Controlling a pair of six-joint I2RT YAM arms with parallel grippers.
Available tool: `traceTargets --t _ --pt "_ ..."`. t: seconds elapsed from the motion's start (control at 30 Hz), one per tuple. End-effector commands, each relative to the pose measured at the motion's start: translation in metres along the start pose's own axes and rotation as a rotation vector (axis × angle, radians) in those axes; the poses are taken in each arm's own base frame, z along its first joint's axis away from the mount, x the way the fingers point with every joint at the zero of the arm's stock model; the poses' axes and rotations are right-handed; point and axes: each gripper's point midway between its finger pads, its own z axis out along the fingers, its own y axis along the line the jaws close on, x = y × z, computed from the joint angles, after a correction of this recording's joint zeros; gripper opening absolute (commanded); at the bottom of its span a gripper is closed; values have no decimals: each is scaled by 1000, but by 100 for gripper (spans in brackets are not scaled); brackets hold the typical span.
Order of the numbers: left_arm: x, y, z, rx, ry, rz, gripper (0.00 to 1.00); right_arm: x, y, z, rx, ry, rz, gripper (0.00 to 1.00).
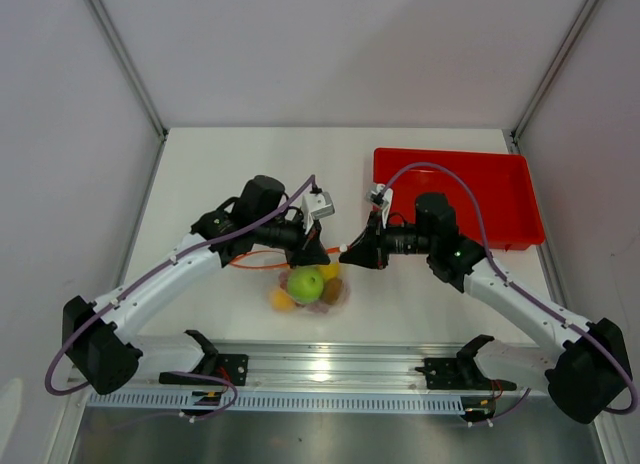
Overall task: Place the food in the zip-top bag and seal the zipper
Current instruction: Zip the zipper food storage bag at the center of the board.
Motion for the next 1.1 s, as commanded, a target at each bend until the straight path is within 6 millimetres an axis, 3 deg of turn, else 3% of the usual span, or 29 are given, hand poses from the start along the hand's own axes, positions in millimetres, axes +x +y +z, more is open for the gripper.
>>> traceTargets --t 0.0,0.03,0.1,0.17,0.3,0.4,0.7,1.07 --pt "-18 -10 -8 34 -68 29 0 -8 -3 4 -6 -26 -18 11" --pt "-19 -11 -8 36 -70 31 1 -8 -5 4 -1 -27 -18 0" --pt "-21 -12 -9 36 -78 33 3 -6 -9 5 15 -27 -3 0" --pt "-25 -13 -10 37 -97 45 14 -9 -9 6 15 -41 -7 0" --pt "-40 -21 -16 57 -162 85 49 -8 -7 6 4 -46 -7 0" --pt "-55 -30 -21 87 -208 117 55 -7 -4 6 -12 -38 -13 0" --pt "-63 -28 -8 161 -181 92 52 -4 2 6 -47 -20 -33 0" --pt "-69 -13 -1 146 -180 66 48 0 6 4 -62 -3 -44 0"
